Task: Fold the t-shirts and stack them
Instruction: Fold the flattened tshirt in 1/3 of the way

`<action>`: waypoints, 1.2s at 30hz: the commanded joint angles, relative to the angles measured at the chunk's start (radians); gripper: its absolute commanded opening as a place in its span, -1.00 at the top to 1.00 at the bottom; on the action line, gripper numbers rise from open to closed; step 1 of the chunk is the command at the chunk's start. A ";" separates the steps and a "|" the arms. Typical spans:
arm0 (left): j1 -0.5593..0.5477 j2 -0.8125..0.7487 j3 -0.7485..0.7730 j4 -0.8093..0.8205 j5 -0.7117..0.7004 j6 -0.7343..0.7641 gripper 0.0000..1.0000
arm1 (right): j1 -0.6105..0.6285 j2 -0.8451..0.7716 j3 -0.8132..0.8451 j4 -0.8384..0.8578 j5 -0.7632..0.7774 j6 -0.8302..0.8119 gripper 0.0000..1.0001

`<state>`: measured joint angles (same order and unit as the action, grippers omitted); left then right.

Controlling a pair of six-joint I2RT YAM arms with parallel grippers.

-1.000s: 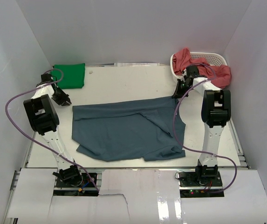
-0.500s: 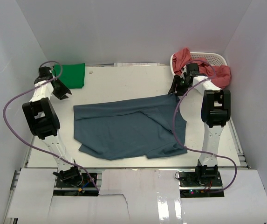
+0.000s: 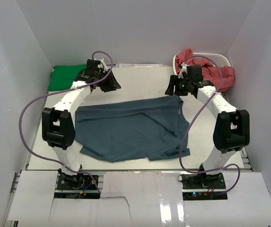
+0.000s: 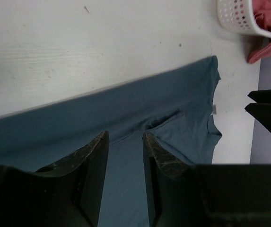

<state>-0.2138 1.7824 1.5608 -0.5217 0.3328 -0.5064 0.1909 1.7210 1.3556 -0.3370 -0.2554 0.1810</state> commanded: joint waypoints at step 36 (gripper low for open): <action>-0.248 0.518 0.212 0.091 0.224 -0.161 0.09 | 0.091 0.252 -0.116 0.159 -0.303 0.000 0.01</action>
<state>-0.4389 2.3043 1.7496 -0.4404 0.5316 -0.6708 0.2714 1.9743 1.2285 -0.1753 -0.5522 0.1802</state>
